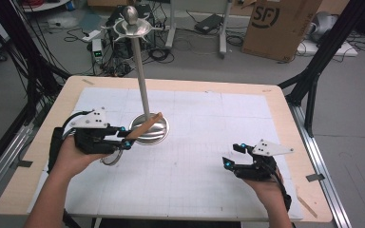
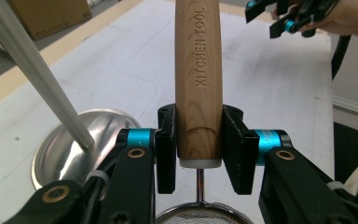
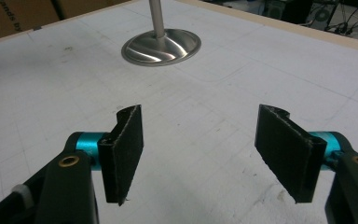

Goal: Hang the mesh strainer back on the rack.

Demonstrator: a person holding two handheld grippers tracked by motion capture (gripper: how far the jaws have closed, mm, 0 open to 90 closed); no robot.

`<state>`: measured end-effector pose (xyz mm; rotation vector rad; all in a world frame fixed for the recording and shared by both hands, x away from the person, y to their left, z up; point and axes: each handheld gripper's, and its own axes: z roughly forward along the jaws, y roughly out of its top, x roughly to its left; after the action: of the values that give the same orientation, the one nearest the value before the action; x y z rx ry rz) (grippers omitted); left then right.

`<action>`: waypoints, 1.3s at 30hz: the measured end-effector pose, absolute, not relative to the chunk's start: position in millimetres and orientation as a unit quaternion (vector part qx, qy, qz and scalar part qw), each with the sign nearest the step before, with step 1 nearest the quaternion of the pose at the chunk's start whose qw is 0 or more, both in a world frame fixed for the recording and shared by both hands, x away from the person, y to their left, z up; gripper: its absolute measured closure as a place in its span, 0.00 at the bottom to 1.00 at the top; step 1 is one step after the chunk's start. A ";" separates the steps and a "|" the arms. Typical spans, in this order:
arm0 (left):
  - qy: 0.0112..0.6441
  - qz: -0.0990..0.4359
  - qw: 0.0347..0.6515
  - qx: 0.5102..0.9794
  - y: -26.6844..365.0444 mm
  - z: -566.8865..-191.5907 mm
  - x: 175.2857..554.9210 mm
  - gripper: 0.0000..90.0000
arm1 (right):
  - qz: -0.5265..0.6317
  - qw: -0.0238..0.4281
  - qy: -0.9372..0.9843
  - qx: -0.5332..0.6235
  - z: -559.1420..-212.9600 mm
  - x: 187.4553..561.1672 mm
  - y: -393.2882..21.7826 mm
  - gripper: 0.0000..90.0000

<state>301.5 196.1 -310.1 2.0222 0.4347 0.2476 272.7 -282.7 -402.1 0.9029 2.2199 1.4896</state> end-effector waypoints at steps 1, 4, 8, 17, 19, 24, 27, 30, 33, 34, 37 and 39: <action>0.178 0.105 0.507 0.837 198.1 -306.8 301.5 0.76 | 0.522 0.159 0.777 0.314 -402.1 272.9 -282.4 0.35; 0.175 0.111 0.514 0.832 203.9 -296.3 302.0 0.76 | 0.522 0.159 0.777 0.313 -402.3 273.0 -282.4 0.35; 0.173 0.122 0.517 0.829 211.4 -281.5 302.7 0.76 | 0.522 0.161 0.777 0.314 -402.0 272.8 -283.3 0.35; 0.177 0.150 0.528 0.817 232.4 -255.8 302.8 0.76 | 0.522 0.161 0.777 0.313 -401.9 273.2 -283.6 0.35; 0.176 0.152 0.531 0.815 236.7 -251.9 303.7 0.76 | 0.522 0.161 0.777 0.313 -401.7 273.0 -283.8 0.35; 0.179 0.159 0.529 0.814 242.8 -242.6 307.5 0.76 | 0.521 0.160 0.777 0.314 -402.0 273.1 -283.5 0.35; 0.181 0.166 0.528 0.813 244.2 -234.0 310.0 0.76 | 0.522 0.159 0.777 0.315 -402.4 273.3 -283.2 0.35; 0.178 0.172 0.526 0.814 245.2 -222.6 312.3 0.76 | 0.521 0.158 0.778 0.315 -403.2 273.6 -282.5 0.35; 0.179 0.178 0.526 0.812 246.8 -211.3 315.4 0.76 | 0.521 0.158 0.778 0.314 -403.3 273.8 -282.6 0.35; 0.180 0.180 0.526 0.811 247.7 -207.5 316.2 0.76 | 0.521 0.158 0.778 0.315 -403.2 273.7 -282.8 0.35; 0.181 0.190 0.529 0.807 250.2 -196.5 316.5 0.76 | 0.522 0.157 0.777 0.316 -403.0 273.3 -283.4 0.35; 0.179 0.195 0.533 0.803 251.3 -190.2 315.4 0.76 | 0.522 0.158 0.776 0.316 -403.0 273.5 -283.9 0.35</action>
<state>315.4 251.3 -190.2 1.9153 0.4276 0.4657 273.5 -283.9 -403.0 0.9031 2.2192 1.4942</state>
